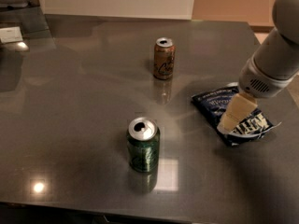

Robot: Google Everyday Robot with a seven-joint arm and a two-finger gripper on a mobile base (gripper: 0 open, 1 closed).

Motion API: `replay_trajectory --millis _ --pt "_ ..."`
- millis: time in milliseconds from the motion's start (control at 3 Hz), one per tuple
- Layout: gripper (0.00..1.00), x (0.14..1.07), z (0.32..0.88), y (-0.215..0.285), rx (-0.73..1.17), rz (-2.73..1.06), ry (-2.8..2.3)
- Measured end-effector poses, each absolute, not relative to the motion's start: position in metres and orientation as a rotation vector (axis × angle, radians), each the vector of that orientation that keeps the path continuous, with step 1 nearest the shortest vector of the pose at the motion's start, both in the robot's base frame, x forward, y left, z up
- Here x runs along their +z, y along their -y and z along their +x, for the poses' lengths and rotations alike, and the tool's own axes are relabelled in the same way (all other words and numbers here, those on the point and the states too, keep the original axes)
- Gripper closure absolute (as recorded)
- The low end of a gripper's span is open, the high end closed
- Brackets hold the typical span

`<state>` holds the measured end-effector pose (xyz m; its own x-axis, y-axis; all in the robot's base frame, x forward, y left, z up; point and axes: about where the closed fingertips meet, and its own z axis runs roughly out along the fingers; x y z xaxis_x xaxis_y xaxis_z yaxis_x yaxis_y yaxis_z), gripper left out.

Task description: Pick blue chip bag

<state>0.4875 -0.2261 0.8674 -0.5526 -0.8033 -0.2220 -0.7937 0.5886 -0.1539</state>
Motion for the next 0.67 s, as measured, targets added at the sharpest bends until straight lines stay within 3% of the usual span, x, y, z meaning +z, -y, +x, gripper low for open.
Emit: replay_trajectory --millis 333,667 --pt "0.00 0.840 0.495 0.230 -0.007 -1.271 -2.606" --pt "0.18 0.828 0.500 0.229 0.021 -1.262 -2.628"
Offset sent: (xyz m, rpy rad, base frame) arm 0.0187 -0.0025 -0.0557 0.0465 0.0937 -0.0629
